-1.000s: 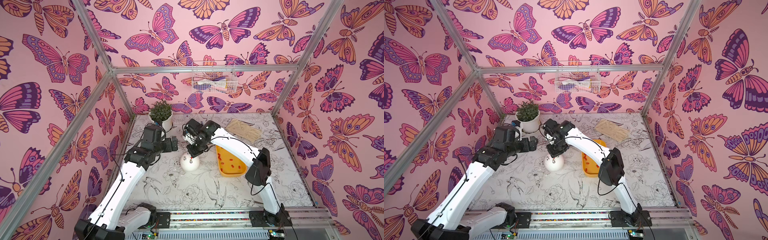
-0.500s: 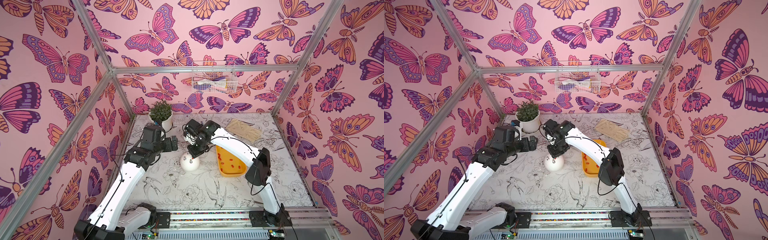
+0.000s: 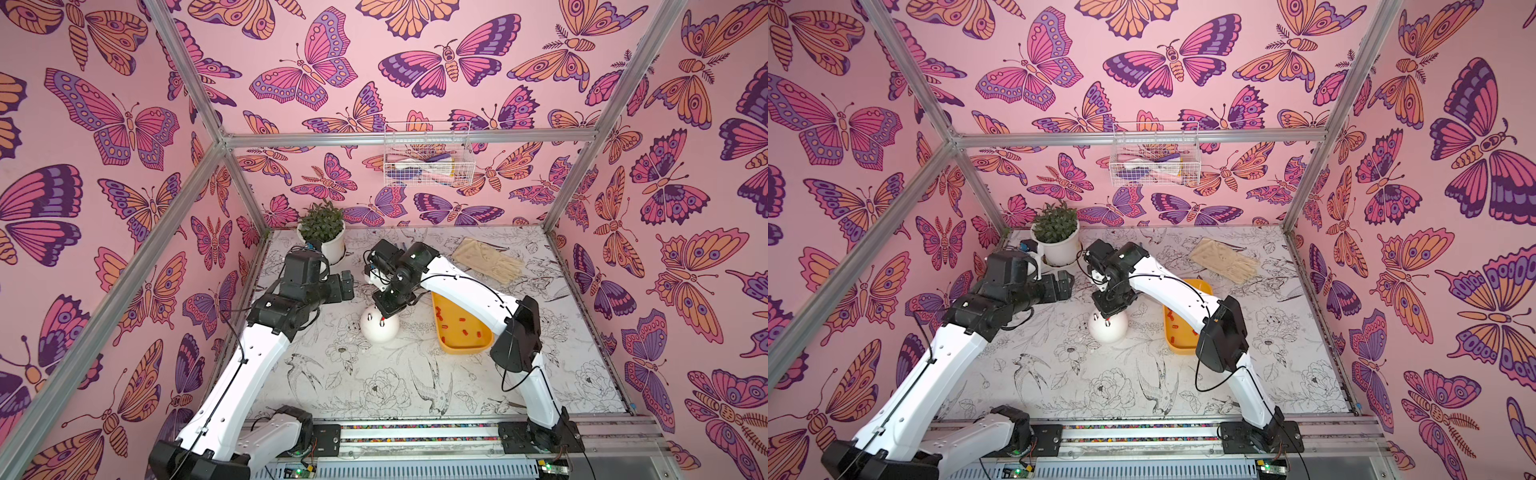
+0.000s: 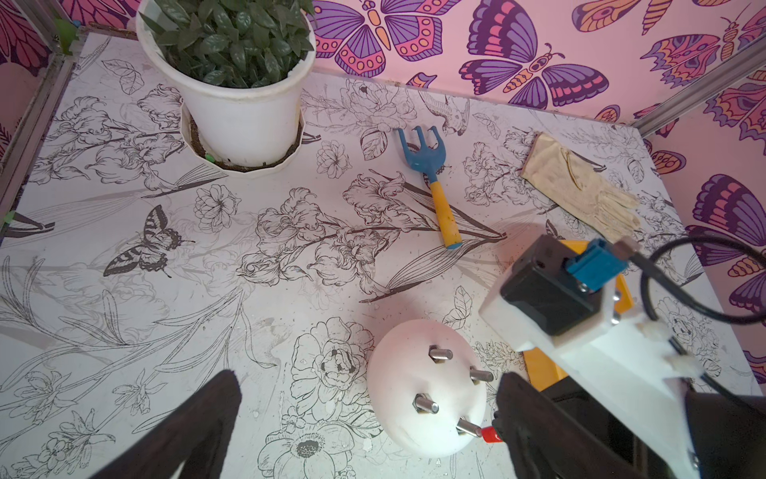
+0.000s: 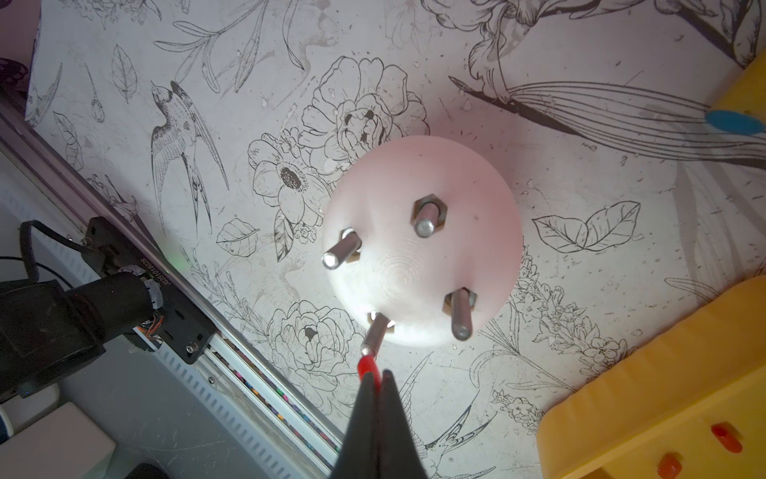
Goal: Cover the protruding screws with screw protection sleeves
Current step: Attach the screw protection sleeve to the screw.
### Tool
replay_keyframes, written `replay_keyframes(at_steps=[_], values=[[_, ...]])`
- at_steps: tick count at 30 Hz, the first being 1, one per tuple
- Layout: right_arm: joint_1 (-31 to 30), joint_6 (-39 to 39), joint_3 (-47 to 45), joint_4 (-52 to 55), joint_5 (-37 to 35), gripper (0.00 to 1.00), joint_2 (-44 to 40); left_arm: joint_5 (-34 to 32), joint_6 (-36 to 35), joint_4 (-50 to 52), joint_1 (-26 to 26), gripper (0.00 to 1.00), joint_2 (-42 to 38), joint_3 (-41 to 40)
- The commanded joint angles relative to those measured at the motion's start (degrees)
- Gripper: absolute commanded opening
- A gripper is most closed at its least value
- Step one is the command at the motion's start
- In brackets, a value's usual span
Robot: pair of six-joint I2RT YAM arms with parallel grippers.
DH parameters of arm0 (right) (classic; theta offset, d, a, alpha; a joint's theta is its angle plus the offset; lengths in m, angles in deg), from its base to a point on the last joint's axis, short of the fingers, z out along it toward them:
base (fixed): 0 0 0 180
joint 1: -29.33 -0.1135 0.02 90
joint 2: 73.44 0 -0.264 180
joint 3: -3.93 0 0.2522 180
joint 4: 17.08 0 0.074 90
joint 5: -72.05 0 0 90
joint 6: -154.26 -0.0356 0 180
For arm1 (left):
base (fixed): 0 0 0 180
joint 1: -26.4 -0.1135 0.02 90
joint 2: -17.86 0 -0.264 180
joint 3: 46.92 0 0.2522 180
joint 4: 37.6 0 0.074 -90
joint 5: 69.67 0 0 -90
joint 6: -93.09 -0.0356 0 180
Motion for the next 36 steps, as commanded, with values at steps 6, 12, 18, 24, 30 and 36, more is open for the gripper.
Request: replay_keyframes(at_steps=[6,12,18,24,30,36], values=[[-0.39,0.17,-0.72,0.10,0.36,0.02,0.32,1.30,0.51,-0.56,-0.73,0.99,-0.98,-0.94],[-0.38,0.17,-1.63,-0.24,0.61,0.02,0.19,1.69,0.60,-0.65,-1.04,0.99,-0.97,-1.03],[-0.36,0.17,-1.82,-0.61,1.00,0.02,0.16,1.74,0.61,-0.70,-1.22,0.99,-0.89,-1.03],[-0.40,0.08,-1.66,-0.95,1.31,0.02,0.54,1.74,0.62,-0.72,-1.39,0.99,-1.02,-1.03],[-0.42,0.09,-1.14,-0.70,0.92,0.02,0.74,1.92,0.62,-0.77,-1.57,0.99,-1.15,-1.03],[-0.37,0.25,-0.86,-0.34,-0.45,0.02,0.50,2.05,0.68,-0.74,-1.66,0.99,-1.15,-1.09]])
